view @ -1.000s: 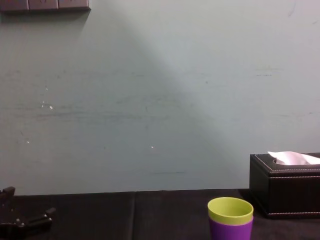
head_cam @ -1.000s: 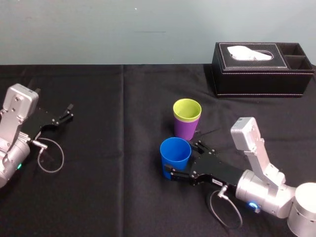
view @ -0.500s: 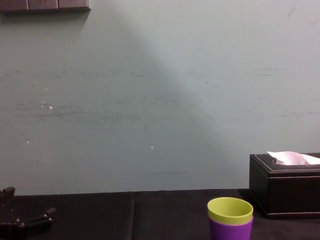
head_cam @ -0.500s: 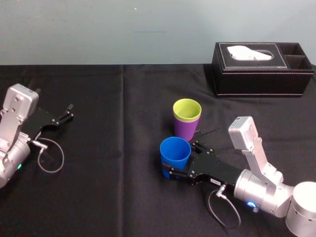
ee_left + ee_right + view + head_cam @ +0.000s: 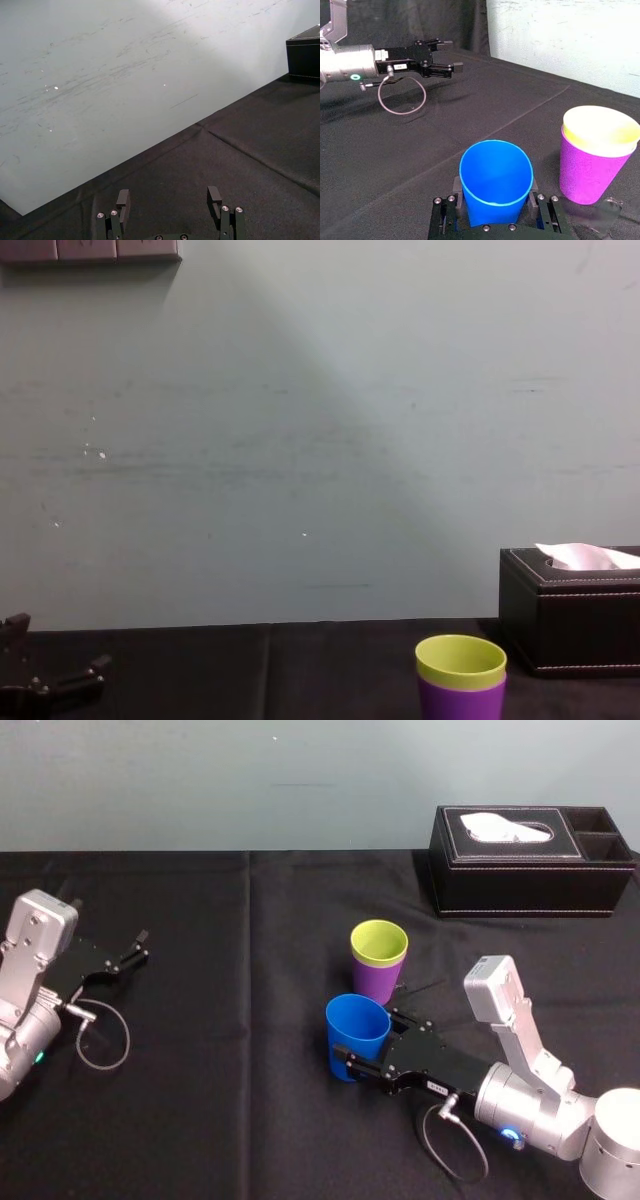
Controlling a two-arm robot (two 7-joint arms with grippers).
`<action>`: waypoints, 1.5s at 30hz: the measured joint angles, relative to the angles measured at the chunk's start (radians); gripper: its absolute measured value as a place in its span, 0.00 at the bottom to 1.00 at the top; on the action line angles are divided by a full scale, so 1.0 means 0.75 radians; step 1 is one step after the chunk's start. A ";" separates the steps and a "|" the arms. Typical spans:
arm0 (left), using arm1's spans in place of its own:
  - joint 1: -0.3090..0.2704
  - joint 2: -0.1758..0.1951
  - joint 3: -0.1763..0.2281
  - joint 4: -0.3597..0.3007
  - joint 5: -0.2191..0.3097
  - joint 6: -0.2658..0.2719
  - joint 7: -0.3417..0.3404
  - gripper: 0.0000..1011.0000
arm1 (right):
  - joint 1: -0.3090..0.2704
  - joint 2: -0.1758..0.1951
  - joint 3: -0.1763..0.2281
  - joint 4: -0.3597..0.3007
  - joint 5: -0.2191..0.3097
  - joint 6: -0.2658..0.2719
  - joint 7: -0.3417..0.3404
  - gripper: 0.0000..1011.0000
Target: Stack the three plastic cups sequentially using one hand.
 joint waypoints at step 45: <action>0.000 0.000 0.000 0.000 0.000 0.000 0.000 1.00 | -0.140 0.146 0.273 -0.566 0.048 0.344 -0.282 0.72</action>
